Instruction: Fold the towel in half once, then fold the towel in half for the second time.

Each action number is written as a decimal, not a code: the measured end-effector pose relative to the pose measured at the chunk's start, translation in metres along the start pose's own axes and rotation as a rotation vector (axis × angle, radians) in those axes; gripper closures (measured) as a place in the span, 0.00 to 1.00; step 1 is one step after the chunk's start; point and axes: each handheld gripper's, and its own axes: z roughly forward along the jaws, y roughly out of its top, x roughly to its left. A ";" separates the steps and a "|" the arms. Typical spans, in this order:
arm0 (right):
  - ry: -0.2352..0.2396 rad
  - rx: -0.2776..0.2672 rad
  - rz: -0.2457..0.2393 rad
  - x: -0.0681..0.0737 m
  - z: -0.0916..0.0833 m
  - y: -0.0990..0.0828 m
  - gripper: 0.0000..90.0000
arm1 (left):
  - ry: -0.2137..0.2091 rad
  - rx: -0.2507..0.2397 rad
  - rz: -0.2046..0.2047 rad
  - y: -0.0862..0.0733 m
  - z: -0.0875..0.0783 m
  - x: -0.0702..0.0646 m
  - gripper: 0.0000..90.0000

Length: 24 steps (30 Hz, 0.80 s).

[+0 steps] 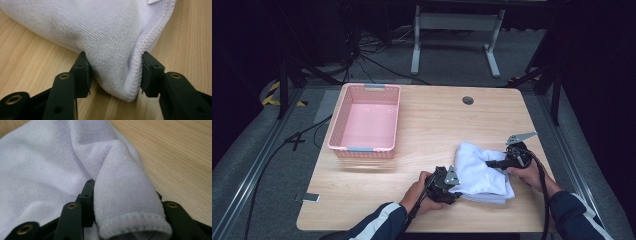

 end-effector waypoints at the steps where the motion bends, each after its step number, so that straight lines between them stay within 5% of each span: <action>1: 0.005 -0.003 0.004 0.000 0.000 0.000 0.66 | -0.002 0.003 0.004 0.001 0.000 0.000 0.64; 24: -0.063 -0.046 -0.070 0.014 -0.001 0.006 0.73 | 0.007 0.008 0.018 0.001 -0.005 0.007 0.77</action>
